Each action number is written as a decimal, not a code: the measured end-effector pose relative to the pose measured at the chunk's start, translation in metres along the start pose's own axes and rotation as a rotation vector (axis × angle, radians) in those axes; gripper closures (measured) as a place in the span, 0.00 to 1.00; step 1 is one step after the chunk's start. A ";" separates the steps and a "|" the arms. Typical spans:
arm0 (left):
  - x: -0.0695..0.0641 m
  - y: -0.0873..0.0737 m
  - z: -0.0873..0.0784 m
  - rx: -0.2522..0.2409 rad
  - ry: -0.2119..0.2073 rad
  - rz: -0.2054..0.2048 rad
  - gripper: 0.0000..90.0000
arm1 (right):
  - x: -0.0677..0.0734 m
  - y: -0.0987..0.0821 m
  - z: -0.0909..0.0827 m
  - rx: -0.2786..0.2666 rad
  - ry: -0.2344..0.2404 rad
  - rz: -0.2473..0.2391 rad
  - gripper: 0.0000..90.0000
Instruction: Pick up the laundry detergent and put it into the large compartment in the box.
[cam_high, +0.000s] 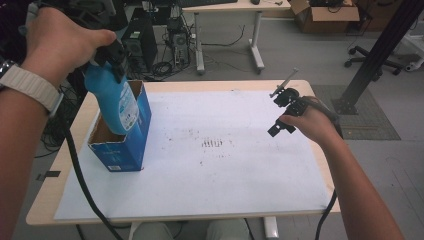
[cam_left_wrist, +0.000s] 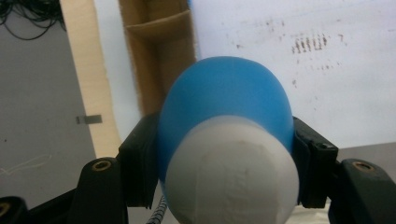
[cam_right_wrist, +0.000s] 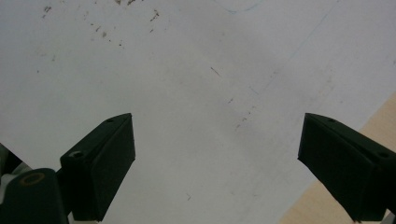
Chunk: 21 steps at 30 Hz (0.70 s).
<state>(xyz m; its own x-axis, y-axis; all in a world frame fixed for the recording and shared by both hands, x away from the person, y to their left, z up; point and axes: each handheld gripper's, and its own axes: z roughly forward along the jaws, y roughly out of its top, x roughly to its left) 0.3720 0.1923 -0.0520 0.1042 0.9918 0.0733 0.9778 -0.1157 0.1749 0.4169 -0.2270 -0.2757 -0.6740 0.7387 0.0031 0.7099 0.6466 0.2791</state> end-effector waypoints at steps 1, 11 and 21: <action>0.002 0.001 0.000 0.000 0.009 -0.006 0.42 | -0.001 0.000 0.000 0.001 0.001 0.000 0.12; 0.015 0.011 0.013 -0.010 0.049 -0.033 0.42 | -0.005 0.000 0.002 0.007 -0.004 0.001 0.12; 0.028 0.018 0.039 -0.007 0.058 -0.053 0.42 | -0.006 0.003 0.005 0.014 -0.008 -0.010 0.12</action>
<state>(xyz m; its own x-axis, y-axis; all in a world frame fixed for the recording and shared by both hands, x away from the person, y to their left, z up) 0.4001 0.2203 -0.0847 0.0417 0.9919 0.1202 0.9803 -0.0639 0.1867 0.4236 -0.2286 -0.2797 -0.6795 0.7336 -0.0073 0.7060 0.6565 0.2656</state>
